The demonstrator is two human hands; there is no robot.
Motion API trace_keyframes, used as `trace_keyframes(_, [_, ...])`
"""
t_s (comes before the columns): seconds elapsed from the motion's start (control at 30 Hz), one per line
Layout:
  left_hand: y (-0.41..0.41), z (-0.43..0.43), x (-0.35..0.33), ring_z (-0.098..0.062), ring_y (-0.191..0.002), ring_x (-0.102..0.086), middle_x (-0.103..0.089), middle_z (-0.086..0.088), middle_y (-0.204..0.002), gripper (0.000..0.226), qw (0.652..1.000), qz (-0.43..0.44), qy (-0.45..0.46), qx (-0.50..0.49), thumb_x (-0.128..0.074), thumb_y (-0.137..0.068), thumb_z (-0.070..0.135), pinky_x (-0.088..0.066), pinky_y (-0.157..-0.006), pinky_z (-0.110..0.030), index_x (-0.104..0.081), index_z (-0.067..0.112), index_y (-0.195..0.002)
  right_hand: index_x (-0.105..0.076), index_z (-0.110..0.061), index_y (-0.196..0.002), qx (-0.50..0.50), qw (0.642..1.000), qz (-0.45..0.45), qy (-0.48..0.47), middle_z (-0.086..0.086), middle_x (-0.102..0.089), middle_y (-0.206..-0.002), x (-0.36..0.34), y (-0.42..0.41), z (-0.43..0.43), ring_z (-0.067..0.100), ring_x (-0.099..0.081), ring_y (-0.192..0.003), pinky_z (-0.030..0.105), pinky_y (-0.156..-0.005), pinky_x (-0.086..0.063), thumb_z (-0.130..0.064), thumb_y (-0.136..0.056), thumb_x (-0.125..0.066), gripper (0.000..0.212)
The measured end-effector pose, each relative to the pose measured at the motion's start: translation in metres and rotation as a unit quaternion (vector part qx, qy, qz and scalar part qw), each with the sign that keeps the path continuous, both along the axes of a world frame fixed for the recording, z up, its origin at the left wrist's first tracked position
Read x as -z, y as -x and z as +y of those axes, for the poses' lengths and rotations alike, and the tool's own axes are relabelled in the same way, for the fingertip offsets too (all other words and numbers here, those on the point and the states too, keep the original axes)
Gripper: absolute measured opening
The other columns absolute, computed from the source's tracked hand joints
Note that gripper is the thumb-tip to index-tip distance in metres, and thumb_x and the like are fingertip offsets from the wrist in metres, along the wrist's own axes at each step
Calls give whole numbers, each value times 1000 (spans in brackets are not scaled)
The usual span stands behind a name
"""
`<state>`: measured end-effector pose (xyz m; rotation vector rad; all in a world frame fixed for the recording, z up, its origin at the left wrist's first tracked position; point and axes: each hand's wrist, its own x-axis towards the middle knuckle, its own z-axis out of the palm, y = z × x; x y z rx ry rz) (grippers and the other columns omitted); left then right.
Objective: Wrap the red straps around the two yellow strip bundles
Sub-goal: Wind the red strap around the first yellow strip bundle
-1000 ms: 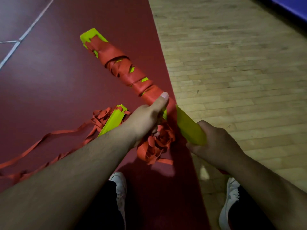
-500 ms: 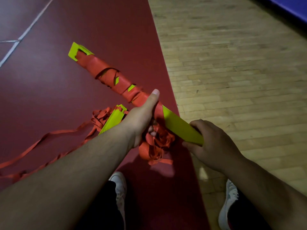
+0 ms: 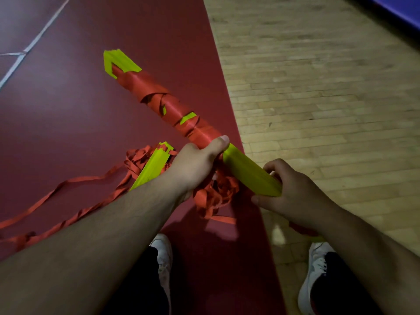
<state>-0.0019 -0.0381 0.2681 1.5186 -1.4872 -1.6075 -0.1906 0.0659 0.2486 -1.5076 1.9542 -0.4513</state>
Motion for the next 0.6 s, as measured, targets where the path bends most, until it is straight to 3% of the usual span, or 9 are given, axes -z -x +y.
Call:
trace_keyframes(0.13, [-3, -2, -6, -16, -36, -45, -55, -8, -50, 53, 997, -41, 19, 62, -57, -90, 55, -33, -39, -18, -58, 11, -61, -59, -38, -107, -63, 990, -82, -101, -12, -68, -88, -7, 11, -2, -1, -65, -75, 16, -62, -46, -36, -77, -83, 38])
trace_keyframes(0.23, [-4, -3, -6, -18, -40, -47, -57, -10, -50, 60, 990, -83, 21, 115, -53, -91, 59, -36, -41, -18, -64, 6, -65, -64, -30, -101, -83, 969, -172, -154, -11, -71, -78, -5, 6, 3, 1, -68, -68, 19, -59, -51, -27, -75, -86, 34])
trace_keyframes(0.37, [-6, -8, -7, -20, -44, -51, -61, -14, -58, 60, 988, -77, 15, 134, -48, -92, 55, -36, -42, -19, -69, 2, -74, -54, -11, -120, -55, 882, -410, -226, 15, -74, -88, -4, -2, 10, 27, -71, -71, 33, -61, -57, -17, -73, -77, 53])
trace_keyframes(0.53, [-9, -9, -12, -16, -39, -55, -62, -20, -67, 51, 990, -32, -2, 134, -49, -96, 44, -38, -38, -16, -60, 1, -70, -58, -2, -117, -38, 899, -390, -194, 14, -65, -72, 2, -4, 5, 26, -62, -59, 35, -59, -51, -32, -61, -80, 67])
trace_keyframes(0.6, [-13, -10, -13, -18, -40, -54, -62, -22, -68, 51, 990, -8, -18, 140, -49, -97, 44, -38, -36, -17, -58, 2, -69, -55, 2, -119, -21, 881, -434, -185, 16, -65, -75, 2, 0, 5, 27, -62, -60, 36, -60, -52, -33, -61, -79, 72])
